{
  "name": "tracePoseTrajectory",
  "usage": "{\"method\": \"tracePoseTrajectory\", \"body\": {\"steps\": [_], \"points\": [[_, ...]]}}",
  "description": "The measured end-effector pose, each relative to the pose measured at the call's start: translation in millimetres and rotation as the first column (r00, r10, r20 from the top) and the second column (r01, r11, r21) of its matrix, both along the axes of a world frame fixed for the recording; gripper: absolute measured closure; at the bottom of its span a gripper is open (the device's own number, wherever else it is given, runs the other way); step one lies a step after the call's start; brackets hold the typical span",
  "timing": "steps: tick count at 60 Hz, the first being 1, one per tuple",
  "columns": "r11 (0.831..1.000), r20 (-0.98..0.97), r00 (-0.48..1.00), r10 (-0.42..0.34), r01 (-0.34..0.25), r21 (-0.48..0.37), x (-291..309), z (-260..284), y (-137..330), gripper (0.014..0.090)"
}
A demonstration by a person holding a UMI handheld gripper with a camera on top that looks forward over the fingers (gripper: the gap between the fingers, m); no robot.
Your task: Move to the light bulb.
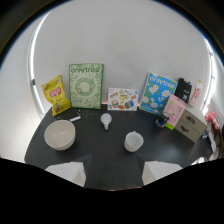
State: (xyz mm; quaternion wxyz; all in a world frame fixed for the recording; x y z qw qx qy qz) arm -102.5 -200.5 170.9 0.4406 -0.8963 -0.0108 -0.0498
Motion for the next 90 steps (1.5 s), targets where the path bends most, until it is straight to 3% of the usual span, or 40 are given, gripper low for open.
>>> {"method": "tracePoseTrajectory", "body": {"steps": [25,42,43,44,51,63,84,85,86,90], "points": [[0.998,-0.050,0.998,0.029,-0.032,-0.055,-36,-21,-3,0.0191],[0.998,-0.059,0.997,0.059,-0.058,0.007,-42,-27,79,0.0188],[0.998,-0.058,0.997,0.059,-0.059,0.009,-41,-28,85,0.0228],[0.998,-0.056,0.997,0.060,-0.059,0.011,-40,-29,92,0.0190],[0.998,-0.050,0.997,0.067,-0.066,0.024,-35,-42,140,0.0194],[0.998,-0.068,0.996,0.052,-0.053,-0.023,-27,-87,202,0.0189],[0.994,-0.076,0.996,0.055,-0.062,-0.095,-22,-133,235,0.0188],[0.994,-0.074,0.996,0.054,-0.061,-0.095,-21,-134,235,0.0229],[0.994,-0.073,0.996,0.054,-0.061,-0.095,-21,-134,236,0.0189],[0.994,-0.076,0.996,0.046,-0.053,-0.098,-19,-134,237,0.0191]]}}
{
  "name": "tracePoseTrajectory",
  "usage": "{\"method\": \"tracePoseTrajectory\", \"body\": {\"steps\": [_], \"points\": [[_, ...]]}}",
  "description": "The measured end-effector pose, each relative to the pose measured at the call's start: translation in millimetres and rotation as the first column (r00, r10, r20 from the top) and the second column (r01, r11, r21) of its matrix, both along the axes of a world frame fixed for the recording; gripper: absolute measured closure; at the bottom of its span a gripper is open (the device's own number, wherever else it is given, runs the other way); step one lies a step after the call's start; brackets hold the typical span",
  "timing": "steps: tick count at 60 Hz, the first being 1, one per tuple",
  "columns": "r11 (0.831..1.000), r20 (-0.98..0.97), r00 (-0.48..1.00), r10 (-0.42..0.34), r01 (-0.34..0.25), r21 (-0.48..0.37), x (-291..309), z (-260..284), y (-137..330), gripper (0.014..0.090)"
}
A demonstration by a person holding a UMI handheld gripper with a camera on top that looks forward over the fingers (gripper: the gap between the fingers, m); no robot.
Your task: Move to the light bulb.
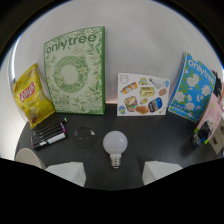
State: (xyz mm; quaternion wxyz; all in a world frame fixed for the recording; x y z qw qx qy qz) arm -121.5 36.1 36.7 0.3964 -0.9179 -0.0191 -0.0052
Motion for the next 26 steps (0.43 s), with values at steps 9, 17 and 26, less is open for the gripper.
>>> {"method": "tracePoseTrajectory", "body": {"steps": [9,17,26], "points": [[1.000,0.000,1.000,-0.009,0.009,-0.009,0.1,-2.9,-1.1,0.0189],[1.000,0.002,1.000,-0.011,0.011,-0.007,-0.9,-0.5,-2.4,0.0188],[1.000,0.015,1.000,-0.012,0.012,-0.012,-0.5,-0.7,-4.6,0.0188]]}}
